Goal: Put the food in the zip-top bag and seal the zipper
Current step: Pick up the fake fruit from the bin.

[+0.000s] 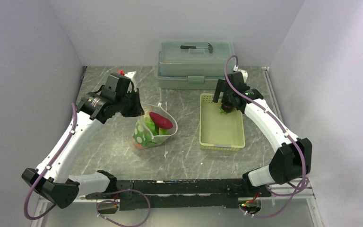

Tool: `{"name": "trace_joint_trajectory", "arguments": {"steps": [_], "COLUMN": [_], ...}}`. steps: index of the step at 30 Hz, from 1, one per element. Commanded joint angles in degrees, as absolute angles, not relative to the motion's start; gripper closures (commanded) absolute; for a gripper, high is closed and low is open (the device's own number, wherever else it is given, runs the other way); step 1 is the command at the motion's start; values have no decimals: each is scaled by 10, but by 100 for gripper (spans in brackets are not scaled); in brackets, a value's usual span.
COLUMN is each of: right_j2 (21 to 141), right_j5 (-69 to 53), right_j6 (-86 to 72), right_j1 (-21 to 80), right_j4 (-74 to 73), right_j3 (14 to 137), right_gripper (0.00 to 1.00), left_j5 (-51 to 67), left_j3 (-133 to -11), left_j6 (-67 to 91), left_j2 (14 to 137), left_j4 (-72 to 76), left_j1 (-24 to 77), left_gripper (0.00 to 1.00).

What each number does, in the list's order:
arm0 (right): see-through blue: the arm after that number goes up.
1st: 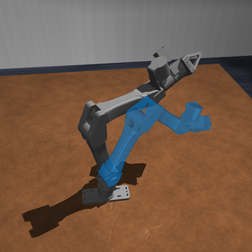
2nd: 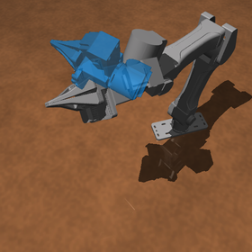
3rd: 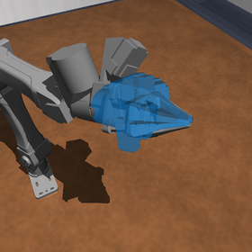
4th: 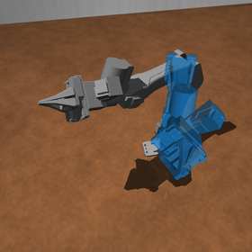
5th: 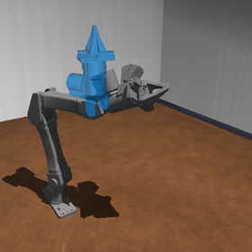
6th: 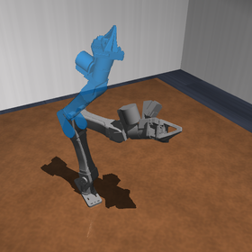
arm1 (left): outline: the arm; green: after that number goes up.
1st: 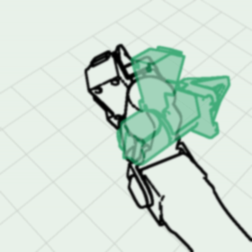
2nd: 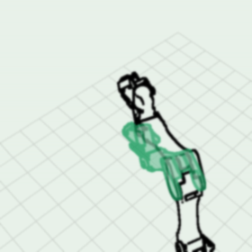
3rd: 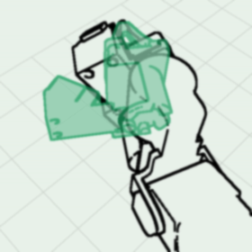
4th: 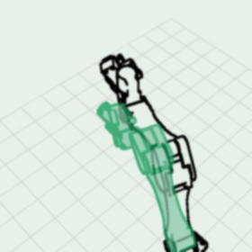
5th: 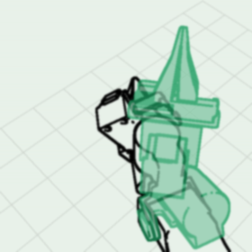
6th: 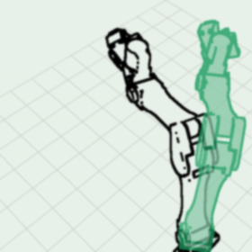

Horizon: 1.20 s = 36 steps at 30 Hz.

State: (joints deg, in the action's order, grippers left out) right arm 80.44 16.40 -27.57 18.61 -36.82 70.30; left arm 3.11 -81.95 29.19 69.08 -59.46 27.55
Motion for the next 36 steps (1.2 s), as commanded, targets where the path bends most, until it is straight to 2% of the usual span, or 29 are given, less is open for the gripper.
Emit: {"name": "trace_joint_trajectory", "arguments": {"steps": [1, 14, 36], "right_j2": [844, 961, 1069], "right_j5": [191, 209, 214], "right_j6": [-298, -318, -290], "right_j1": [174, 143, 123], "right_j4": [-327, -313, -288], "right_j3": [705, 729, 776], "right_gripper": [0, 0, 5], "left_j5": [29, 22, 21], "left_j3": [-821, -822, -836], "left_j6": [286, 285, 287], "left_j2": [668, 666, 678], "left_j4": [-576, -581, -590], "left_j1": [272, 271, 270], "left_gripper": [100, 100, 100]}}
